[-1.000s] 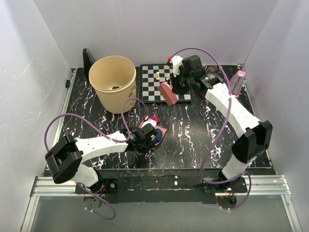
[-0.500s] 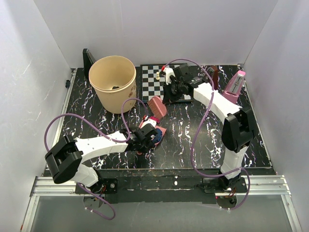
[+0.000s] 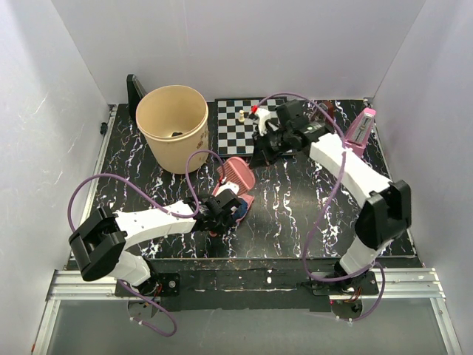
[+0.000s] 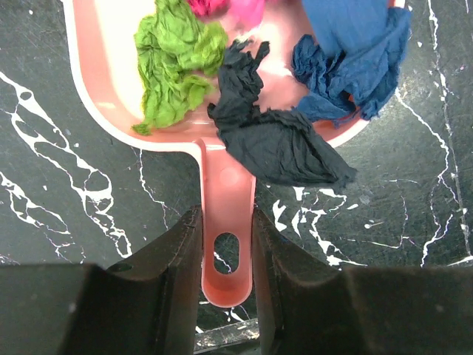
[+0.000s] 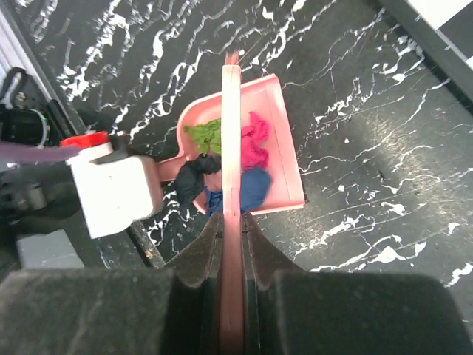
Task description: Sweep away the paper scraps from the table
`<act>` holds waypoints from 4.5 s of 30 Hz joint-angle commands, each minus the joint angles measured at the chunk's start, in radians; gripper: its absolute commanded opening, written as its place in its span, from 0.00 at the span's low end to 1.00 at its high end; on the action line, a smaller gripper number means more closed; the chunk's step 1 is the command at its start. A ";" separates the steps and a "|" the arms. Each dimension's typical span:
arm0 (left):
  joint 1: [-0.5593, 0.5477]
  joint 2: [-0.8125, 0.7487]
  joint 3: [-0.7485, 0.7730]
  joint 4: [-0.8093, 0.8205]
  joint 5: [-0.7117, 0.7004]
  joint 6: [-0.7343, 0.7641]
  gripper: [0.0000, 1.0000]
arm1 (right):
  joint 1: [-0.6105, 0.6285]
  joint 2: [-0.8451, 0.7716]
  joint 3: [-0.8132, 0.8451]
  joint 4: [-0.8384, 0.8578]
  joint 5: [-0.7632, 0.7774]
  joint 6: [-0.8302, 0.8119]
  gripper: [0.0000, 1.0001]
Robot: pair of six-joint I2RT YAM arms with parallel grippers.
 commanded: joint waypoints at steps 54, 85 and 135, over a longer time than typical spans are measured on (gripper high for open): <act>1.078 0.168 0.159 1.802 1.205 -1.603 0.00 | -0.143 -0.694 -0.574 0.185 0.299 0.342 0.01; 0.533 -0.256 0.451 -0.016 0.543 0.018 0.00 | -0.143 -0.920 -0.694 0.214 0.849 0.645 0.01; 0.133 0.246 0.251 0.193 -0.090 0.100 0.01 | -0.622 -0.590 -0.953 0.739 0.196 0.896 0.80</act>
